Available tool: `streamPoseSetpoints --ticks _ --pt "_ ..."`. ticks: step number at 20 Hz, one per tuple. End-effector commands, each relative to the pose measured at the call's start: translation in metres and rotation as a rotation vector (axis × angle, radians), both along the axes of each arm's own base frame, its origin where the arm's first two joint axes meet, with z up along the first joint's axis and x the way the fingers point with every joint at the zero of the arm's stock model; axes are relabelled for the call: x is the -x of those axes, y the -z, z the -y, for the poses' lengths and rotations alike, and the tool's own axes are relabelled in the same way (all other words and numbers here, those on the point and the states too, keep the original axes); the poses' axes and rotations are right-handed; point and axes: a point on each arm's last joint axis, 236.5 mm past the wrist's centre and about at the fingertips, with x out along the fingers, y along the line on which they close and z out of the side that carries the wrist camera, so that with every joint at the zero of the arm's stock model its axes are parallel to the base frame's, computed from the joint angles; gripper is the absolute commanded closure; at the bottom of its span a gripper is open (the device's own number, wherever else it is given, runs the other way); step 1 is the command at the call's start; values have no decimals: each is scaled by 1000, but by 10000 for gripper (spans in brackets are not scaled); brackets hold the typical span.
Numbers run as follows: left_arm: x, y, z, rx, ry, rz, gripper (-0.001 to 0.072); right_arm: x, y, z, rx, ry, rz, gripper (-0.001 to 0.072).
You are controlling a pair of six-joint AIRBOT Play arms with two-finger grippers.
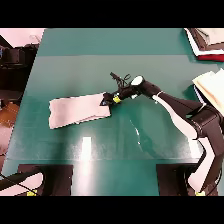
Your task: Fold the shirts.
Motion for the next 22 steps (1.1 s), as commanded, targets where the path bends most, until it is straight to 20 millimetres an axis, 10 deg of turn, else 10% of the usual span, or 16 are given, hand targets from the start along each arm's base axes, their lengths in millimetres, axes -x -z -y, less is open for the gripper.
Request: streamPoseSetpoints --ticks 1,6,14,19,22 --pt "0 0 0 0 0 0 685 -9 -16 -7 -36 -21 40 697" --pt "4 1 2 8 6 -16 685 -59 -73 64 33 -16 192 699" --pt "-3 -22 61 245 118 55 685 -140 -186 340 306 425 472 699" --pt "2 -34 86 352 173 60 685 -145 -227 515 412 790 584 700" --pt "4 -33 87 352 176 53 685 -135 -232 581 467 904 618 700"
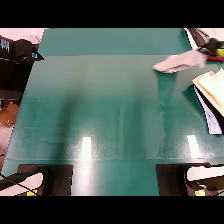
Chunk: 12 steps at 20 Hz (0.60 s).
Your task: Fold the shirts.
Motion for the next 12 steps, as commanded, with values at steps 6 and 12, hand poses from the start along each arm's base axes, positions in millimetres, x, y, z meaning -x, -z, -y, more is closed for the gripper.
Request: streamPoseSetpoints --ticks 6,12 --pt "3 -4 8 31 20 -1 685 19 -32 116 54 211 150 701" --pt "3 -3 7 27 19 -3 685 26 -116 113 52 175 319 701"
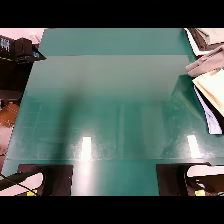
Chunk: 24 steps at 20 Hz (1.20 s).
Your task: Fold the shirts.
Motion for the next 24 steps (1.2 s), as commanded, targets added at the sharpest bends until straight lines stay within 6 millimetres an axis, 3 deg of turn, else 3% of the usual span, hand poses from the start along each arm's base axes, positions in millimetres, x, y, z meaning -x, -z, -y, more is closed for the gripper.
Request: streamPoseSetpoints --ticks 1,4,8,10,14,19,21,22,24 --pt "0 0 0 -3 1 0 685 11 -45 -6 53 -42 65 701" --pt "-1 2 -1 -6 -1 -2 685 25 -62 -13 74 -61 68 700" --pt "2 5 0 -19 22 -10 685 52 -50 -6 43 -19 25 700" --pt "4 6 0 -24 31 -15 685 73 -31 9 35 31 -41 699" --pt "4 6 0 -29 38 -10 685 128 28 47 33 170 -243 698" --pt "4 6 0 -33 44 -6 685 193 81 74 -63 309 -366 684" --pt "4 6 0 -33 44 -5 685 218 98 83 -110 371 -388 390" --pt "4 6 0 -36 47 -3 685 230 107 86 -135 400 -400 320" --pt "4 6 0 -37 49 -1 685 258 121 92 -186 460 -421 321"
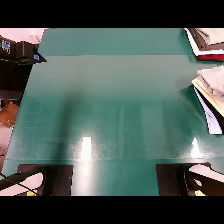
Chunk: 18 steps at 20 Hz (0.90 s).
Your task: Fold the shirts.
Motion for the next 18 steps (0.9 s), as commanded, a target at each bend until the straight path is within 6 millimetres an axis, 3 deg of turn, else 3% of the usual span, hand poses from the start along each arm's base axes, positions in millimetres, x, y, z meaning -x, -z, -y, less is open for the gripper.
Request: streamPoseSetpoints --ticks 1,3,4,6,8,10,11,15,16,17,18 --pt "0 0 0 -3 4 3 685 48 26 9 -67 117 -36 322" --pt "0 0 0 -3 5 3 685 69 23 10 -81 165 -31 325" --pt "0 0 0 -4 5 3 684 69 13 11 -68 179 3 329" --pt "-1 -1 0 -2 3 8 684 43 -26 5 -62 173 177 332" --pt "-6 -3 -1 2 -9 27 684 1 -73 -21 -91 101 380 332" --pt "-6 -4 0 6 -10 30 684 -39 -104 -71 -140 -40 490 331" --pt "-6 -4 0 7 -9 29 684 -55 -110 -99 -158 -119 502 332" --pt "-11 -8 -1 11 -21 52 684 -99 -117 -225 -221 -448 482 359" --pt "-11 -8 -1 12 -22 53 684 -103 -117 -252 -240 -517 475 504" --pt "-11 -8 -1 12 -22 53 684 -106 -116 -278 -256 -581 468 705" --pt "-11 -8 -1 12 -22 53 684 -107 -117 -303 -270 -643 462 698"
